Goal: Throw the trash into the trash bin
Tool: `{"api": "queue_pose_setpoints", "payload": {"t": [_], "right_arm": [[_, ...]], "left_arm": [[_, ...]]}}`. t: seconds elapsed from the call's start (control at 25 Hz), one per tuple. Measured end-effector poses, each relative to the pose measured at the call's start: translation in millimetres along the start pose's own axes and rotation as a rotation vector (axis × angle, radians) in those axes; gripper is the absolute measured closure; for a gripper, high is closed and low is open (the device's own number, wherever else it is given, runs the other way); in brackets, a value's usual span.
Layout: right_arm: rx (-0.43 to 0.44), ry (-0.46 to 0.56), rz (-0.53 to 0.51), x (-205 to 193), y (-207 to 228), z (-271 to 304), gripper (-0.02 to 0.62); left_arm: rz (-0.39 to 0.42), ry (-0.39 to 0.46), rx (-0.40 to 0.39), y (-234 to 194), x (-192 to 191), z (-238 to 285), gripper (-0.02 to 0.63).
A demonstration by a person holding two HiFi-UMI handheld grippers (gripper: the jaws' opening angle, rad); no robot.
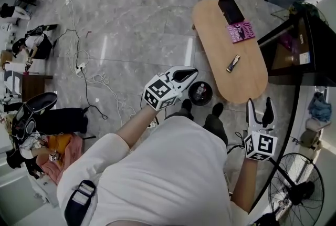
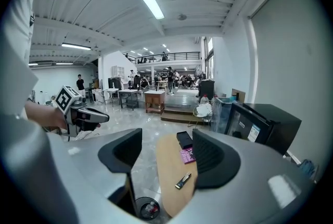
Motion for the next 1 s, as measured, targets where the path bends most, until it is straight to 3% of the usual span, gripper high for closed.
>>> {"api": "queue_pose_setpoints", "payload": {"t": [0.44, 1.0], "right_arm": [[0.147, -0.072, -0.027, -9.0, 54.3, 37.8, 0.281], [0.295, -0.311, -0.003, -78.1, 82.1, 152.1, 0.281]], "left_arm": [[-0.073, 0.041, 0.132, 24.0, -1.5, 31.2, 0.6], [-0.165, -0.05, 0.21, 17.5, -59.3, 86.8, 0.6]]}}
Point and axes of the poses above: the fingertips, and each gripper's own axes: z forward along the fingers, y to its right, x out of its top, the point moved 7 cm from there along -z, backward along the fingers, and after that the axes turned 1 degree about -y, right-handed, at the moved point
